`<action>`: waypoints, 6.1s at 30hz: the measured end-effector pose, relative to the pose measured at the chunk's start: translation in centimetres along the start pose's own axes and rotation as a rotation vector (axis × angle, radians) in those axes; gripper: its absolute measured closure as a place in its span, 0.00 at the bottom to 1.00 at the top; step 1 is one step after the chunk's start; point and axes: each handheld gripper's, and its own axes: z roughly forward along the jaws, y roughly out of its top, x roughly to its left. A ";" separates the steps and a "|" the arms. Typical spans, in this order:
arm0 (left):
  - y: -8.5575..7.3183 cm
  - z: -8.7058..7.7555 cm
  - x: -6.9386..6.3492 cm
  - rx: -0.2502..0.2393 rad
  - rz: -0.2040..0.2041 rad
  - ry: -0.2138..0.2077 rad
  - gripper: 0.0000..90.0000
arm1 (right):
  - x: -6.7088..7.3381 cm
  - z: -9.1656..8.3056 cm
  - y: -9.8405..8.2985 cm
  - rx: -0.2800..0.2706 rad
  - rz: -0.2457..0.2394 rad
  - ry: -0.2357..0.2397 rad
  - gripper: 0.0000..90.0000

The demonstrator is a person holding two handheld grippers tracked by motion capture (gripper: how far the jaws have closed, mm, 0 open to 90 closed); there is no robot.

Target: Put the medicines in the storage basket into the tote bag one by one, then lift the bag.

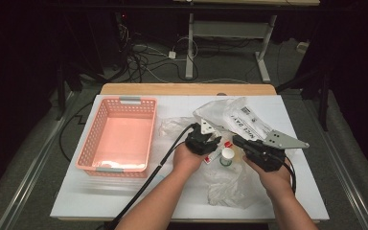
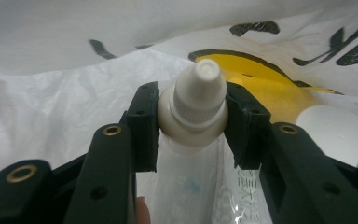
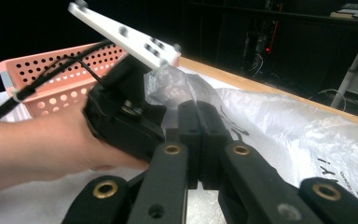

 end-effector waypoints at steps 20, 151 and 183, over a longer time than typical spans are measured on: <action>-0.6 -1.5 -0.5 0.014 -0.013 -0.052 0.42 | -0.2 -0.1 -0.1 0.000 -0.001 -0.003 1.00; 1.3 -15.1 -1.1 -0.563 0.126 0.115 0.98 | 0.0 -0.4 3.4 -0.173 -0.007 -0.126 1.00; 12.2 -12.8 1.4 -0.579 0.144 0.125 0.98 | -6.2 -4.2 12.5 -0.376 -0.005 -0.375 1.00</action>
